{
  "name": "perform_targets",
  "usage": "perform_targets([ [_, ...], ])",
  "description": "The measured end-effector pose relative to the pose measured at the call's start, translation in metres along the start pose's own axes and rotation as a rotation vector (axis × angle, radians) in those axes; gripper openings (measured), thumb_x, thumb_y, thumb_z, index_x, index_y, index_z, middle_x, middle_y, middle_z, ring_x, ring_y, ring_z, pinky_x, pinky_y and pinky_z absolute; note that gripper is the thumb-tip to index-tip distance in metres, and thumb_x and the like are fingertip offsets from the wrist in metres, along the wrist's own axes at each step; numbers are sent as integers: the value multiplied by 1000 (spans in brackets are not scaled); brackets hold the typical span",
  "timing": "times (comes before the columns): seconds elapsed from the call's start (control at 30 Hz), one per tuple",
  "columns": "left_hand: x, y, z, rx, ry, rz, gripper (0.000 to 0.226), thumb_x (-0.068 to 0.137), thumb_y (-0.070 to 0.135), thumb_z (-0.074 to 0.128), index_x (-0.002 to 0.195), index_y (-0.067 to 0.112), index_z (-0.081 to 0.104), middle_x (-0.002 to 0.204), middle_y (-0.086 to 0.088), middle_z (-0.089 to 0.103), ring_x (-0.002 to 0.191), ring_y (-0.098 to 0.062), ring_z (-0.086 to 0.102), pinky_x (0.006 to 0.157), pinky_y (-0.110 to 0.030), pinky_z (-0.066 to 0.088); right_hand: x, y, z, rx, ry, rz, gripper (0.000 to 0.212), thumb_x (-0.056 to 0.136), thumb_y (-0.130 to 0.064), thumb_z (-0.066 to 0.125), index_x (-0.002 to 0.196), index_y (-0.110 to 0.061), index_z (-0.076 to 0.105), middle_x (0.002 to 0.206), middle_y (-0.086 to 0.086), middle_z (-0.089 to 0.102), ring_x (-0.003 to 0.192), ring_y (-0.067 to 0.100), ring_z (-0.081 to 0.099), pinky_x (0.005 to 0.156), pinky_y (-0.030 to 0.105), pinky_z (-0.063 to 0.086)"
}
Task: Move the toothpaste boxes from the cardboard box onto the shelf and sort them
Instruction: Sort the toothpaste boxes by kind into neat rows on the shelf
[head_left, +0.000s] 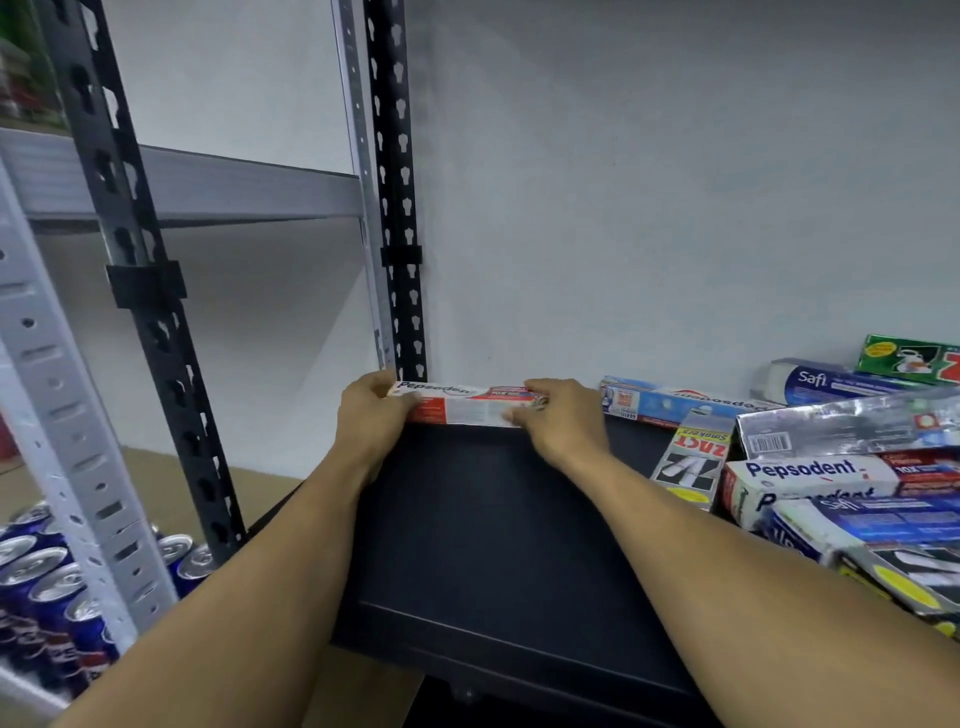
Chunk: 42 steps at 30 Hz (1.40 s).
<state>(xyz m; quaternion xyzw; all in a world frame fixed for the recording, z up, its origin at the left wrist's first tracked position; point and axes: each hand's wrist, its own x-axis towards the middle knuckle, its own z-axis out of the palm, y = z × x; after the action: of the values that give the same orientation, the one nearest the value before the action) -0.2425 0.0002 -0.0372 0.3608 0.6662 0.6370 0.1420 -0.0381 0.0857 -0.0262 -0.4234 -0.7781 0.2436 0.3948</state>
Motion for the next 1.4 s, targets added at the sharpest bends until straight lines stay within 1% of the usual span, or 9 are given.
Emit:
perform_targets([
  [0.13,6,-3,5,173,56,21,40,81,8,76,120,9,66,109,-2,72,100,-16,66,98,-32,52,6,7,-6,-75,36,20,43,84,-33,77,121,-14,70,122,7,67,118,26,58,97,30,45],
  [0.23,13,-3,8,218,60,9,47,80,0,77,125,4,65,109,-6,74,98,-15,66,96,-26,49,9,9,0,-185,-14,3,31,83,-39,74,106,-18,74,104,6,71,97,26,65,82,33,55],
  [0.43,31,-1,6,329,-8,24,44,82,5,77,124,12,68,113,-3,74,103,-14,66,100,-27,48,14,15,6,-188,25,-50,26,88,-13,69,114,-7,70,113,10,70,102,27,64,86,31,52],
  [0.63,44,-3,7,356,-73,46,40,87,4,70,125,15,68,114,-1,73,106,-16,66,105,-35,49,23,15,17,-272,15,-71,17,91,-14,64,105,-8,71,106,12,69,95,28,62,75,31,50],
  [0.77,49,-4,9,408,-77,86,31,90,3,65,121,7,67,117,-5,71,109,-19,63,101,-30,47,30,13,27,-263,7,-64,14,92,-13,61,103,-10,70,103,10,67,81,24,56,68,27,43],
  [0.87,52,-4,13,475,-80,130,23,91,5,64,112,11,71,112,-4,73,106,-19,64,96,-30,48,32,15,28,-268,12,-59,18,91,-7,58,104,-10,69,104,11,67,82,24,55,69,29,45],
  [1.03,53,-5,14,480,-67,139,25,90,8,68,115,10,71,111,-1,72,105,-18,63,94,-28,46,31,15,24,-190,50,-29,26,90,-1,55,108,-10,72,108,10,70,95,27,63,82,32,54],
  [1.3,51,-6,15,500,-42,156,20,88,11,71,109,13,73,106,-2,74,104,-21,66,94,-29,49,29,16,22,-115,72,15,29,89,0,55,109,-13,72,109,10,71,95,28,64,85,34,56],
  [1.4,48,-4,17,505,-26,151,27,90,9,69,117,6,70,113,-7,72,107,-23,64,91,-24,42,29,17,20,-111,55,6,30,90,-1,57,111,-15,73,108,9,72,89,25,62,83,30,53],
])
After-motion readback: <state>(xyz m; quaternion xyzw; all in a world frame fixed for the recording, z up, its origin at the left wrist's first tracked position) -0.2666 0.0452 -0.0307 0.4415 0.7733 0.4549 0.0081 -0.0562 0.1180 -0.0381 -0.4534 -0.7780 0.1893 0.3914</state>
